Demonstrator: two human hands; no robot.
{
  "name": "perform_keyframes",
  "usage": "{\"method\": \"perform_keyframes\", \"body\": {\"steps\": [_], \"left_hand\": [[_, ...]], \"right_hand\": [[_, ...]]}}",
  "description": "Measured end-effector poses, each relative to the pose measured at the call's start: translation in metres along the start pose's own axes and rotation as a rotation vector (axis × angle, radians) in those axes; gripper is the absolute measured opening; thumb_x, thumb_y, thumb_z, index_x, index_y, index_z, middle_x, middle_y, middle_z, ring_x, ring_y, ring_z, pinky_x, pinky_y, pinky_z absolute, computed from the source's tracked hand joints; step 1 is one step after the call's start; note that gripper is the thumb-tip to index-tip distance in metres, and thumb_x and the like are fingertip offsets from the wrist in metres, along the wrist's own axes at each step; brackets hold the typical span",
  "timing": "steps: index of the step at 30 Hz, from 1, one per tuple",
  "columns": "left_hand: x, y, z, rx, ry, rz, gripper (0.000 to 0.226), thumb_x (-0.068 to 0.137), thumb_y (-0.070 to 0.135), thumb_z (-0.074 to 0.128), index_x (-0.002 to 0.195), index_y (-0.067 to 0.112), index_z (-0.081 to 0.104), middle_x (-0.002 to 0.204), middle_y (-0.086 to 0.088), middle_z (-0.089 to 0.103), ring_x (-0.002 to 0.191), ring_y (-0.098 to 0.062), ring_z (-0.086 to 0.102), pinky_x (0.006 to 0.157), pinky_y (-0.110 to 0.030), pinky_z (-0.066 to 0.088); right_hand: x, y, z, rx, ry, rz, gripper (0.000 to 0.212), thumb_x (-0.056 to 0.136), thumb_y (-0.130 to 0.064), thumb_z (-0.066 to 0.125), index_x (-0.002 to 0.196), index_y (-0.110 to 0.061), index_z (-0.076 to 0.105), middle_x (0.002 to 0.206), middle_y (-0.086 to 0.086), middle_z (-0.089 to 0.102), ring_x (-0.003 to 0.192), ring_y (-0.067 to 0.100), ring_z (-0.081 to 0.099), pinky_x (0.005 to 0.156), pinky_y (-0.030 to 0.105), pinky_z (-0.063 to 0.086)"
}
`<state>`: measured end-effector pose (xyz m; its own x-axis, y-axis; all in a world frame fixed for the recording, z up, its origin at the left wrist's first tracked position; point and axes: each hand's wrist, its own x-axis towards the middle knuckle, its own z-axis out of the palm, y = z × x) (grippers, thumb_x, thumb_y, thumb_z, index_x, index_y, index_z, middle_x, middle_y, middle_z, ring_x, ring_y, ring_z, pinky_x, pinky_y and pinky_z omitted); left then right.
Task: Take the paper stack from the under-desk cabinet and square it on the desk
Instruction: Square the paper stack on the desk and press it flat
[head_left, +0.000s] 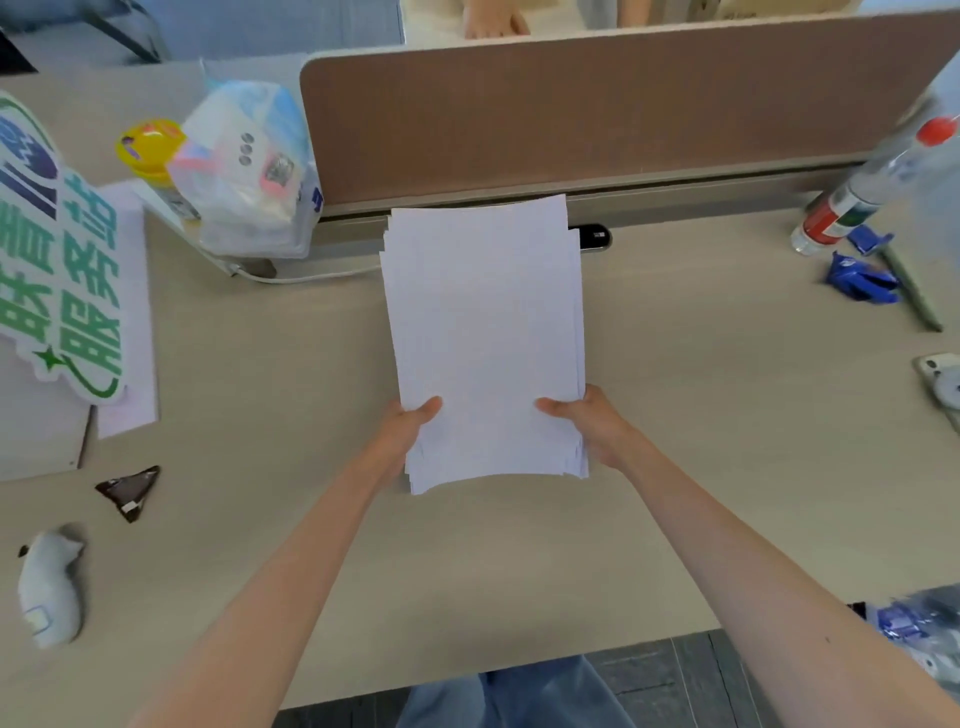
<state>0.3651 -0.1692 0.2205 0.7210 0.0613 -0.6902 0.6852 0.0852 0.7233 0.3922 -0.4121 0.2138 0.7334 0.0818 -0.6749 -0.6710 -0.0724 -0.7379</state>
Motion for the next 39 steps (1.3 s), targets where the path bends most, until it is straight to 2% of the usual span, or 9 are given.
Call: {"method": "perform_keyframes", "body": {"steps": [5, 8, 12, 17, 21, 25, 32, 35, 39], "left_hand": [[-0.015, 0.043, -0.003, -0.044, 0.031, 0.178, 0.034, 0.090, 0.020, 0.063, 0.122, 0.008, 0.059, 0.117, -0.004, 0.068, 0.103, -0.022, 0.066, 0.080, -0.030, 0.053], [-0.023, 0.055, -0.008, -0.088, 0.058, 0.279, 0.016, 0.087, 0.017, 0.067, 0.102, 0.016, 0.066, 0.097, 0.003, 0.072, 0.085, -0.010, 0.070, 0.065, -0.016, 0.054], [-0.025, 0.047, -0.014, -0.077, 0.015, 0.340, 0.035, 0.081, 0.011, 0.072, 0.116, 0.007, 0.065, 0.104, -0.003, 0.072, 0.101, -0.024, 0.067, 0.071, -0.022, 0.059], [-0.036, 0.041, -0.016, -0.007, -0.024, 0.359, 0.042, 0.058, 0.025, 0.082, 0.097, 0.024, 0.068, 0.101, -0.001, 0.073, 0.092, -0.020, 0.068, 0.079, -0.043, 0.057], [-0.040, 0.056, -0.029, 0.134, -0.097, 0.424, 0.040, 0.060, 0.014, 0.080, 0.095, 0.027, 0.067, 0.088, 0.014, 0.076, 0.083, -0.002, 0.070, 0.072, -0.017, 0.057], [-0.046, 0.079, -0.046, 0.291, -0.200, 0.393, 0.037, 0.071, 0.012, 0.080, 0.102, 0.028, 0.067, 0.095, 0.017, 0.076, 0.088, 0.006, 0.069, 0.073, -0.007, 0.052], [-0.038, 0.081, -0.023, 0.297, -0.206, 0.436, 0.032, 0.077, 0.010, 0.075, 0.101, 0.029, 0.065, 0.092, 0.019, 0.073, 0.080, 0.012, 0.068, 0.068, -0.005, 0.050], [-0.039, 0.078, -0.019, 0.196, -0.155, 0.486, 0.034, 0.078, 0.005, 0.074, 0.102, 0.027, 0.063, 0.089, 0.019, 0.073, 0.079, 0.009, 0.069, 0.067, -0.007, 0.052], [-0.037, 0.058, -0.019, 0.158, -0.135, 0.461, 0.040, 0.062, 0.015, 0.084, 0.096, 0.027, 0.066, 0.088, 0.015, 0.075, 0.080, 0.002, 0.070, 0.072, -0.014, 0.055]], "right_hand": [[-0.010, -0.040, 0.006, 0.104, 0.022, -0.140, 0.029, 0.081, -0.007, 0.072, 0.109, -0.006, 0.066, 0.113, 0.015, 0.070, 0.096, 0.029, 0.069, 0.083, 0.039, 0.056], [-0.017, -0.050, 0.011, 0.135, 0.089, -0.233, 0.030, 0.078, -0.001, 0.073, 0.108, -0.004, 0.066, 0.106, 0.014, 0.069, 0.093, 0.027, 0.066, 0.083, 0.036, 0.054], [-0.026, -0.041, 0.013, 0.098, 0.097, -0.265, 0.037, 0.070, 0.003, 0.078, 0.105, -0.003, 0.067, 0.105, 0.015, 0.069, 0.089, 0.025, 0.066, 0.080, 0.034, 0.054], [-0.037, -0.043, 0.010, 0.053, 0.041, -0.323, 0.038, 0.070, 0.003, 0.078, 0.104, -0.009, 0.066, 0.103, 0.009, 0.070, 0.089, 0.020, 0.066, 0.077, 0.028, 0.056], [-0.041, -0.052, -0.001, -0.023, -0.042, -0.369, 0.046, 0.068, -0.001, 0.080, 0.111, -0.010, 0.066, 0.111, 0.009, 0.071, 0.097, 0.018, 0.067, 0.082, 0.029, 0.054], [-0.044, -0.068, -0.015, -0.135, -0.167, -0.358, 0.047, 0.070, -0.002, 0.079, 0.115, -0.007, 0.065, 0.111, 0.008, 0.070, 0.097, 0.015, 0.066, 0.086, 0.029, 0.052], [-0.052, -0.079, 0.010, -0.158, -0.129, -0.462, 0.043, 0.078, 0.000, 0.072, 0.114, -0.019, 0.060, 0.104, -0.004, 0.068, 0.088, 0.001, 0.065, 0.073, 0.013, 0.053], [-0.055, -0.077, 0.008, -0.107, -0.098, -0.535, 0.047, 0.078, 0.002, 0.072, 0.115, -0.023, 0.059, 0.106, -0.003, 0.067, 0.092, 0.006, 0.065, 0.077, 0.018, 0.055], [-0.054, -0.057, 0.008, -0.038, -0.040, -0.459, 0.034, 0.073, -0.002, 0.078, 0.096, -0.024, 0.067, 0.102, 0.004, 0.071, 0.091, 0.017, 0.066, 0.083, 0.034, 0.054]]}}
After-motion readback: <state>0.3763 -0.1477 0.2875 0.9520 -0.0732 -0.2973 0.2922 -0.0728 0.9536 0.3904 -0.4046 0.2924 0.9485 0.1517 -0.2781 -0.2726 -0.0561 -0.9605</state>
